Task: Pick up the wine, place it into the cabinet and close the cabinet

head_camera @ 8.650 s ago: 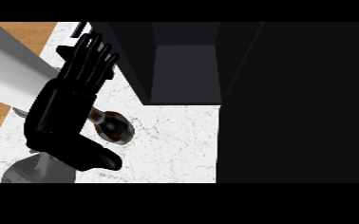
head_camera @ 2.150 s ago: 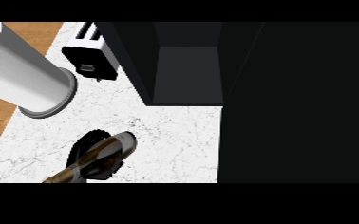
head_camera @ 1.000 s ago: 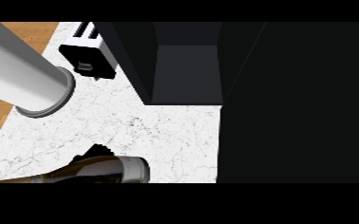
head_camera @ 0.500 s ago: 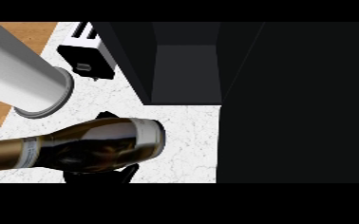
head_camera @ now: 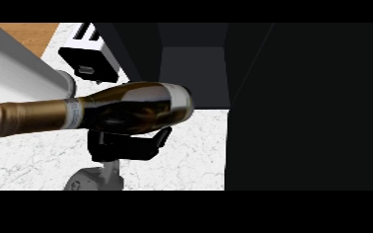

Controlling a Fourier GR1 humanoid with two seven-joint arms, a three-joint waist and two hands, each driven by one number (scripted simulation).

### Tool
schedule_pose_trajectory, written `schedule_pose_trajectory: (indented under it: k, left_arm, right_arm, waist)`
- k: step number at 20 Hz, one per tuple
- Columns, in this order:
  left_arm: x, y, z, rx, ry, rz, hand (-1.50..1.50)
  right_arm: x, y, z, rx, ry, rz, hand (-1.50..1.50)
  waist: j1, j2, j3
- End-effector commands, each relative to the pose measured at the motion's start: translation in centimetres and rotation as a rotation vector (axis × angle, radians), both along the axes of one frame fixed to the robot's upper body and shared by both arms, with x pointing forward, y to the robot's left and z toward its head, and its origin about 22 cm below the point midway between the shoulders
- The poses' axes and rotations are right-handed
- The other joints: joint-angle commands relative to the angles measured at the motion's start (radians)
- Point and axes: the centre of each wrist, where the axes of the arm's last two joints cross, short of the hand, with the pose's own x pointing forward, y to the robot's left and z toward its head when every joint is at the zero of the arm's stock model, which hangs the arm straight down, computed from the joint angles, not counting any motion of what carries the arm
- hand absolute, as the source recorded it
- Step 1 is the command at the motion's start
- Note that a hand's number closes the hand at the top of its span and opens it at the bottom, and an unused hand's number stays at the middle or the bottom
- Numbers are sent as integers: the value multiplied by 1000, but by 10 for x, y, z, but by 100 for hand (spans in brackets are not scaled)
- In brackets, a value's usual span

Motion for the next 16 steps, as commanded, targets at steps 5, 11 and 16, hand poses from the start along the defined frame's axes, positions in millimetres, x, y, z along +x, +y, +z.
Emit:
schedule_pose_trajectory:
  k: [5, 11, 16]
  left_arm:
    - [28, -45, 8, 124, -2, 45, 150]
    - [49, -62, -22, 186, 35, 31, 150]
    - [50, -73, -41, 163, 68, 51, 150]
  right_arm:
    - [7, 7, -8, 7, -1, -7, -150]
    - [-5, 1, -8, 0, -11, -29, -150]
    - [-6, 7, -8, 1, -13, -9, -150]
  waist:
    - [-1, 0, 0]
    - [-5, 1, 0]
    - [-7, 1, 0]
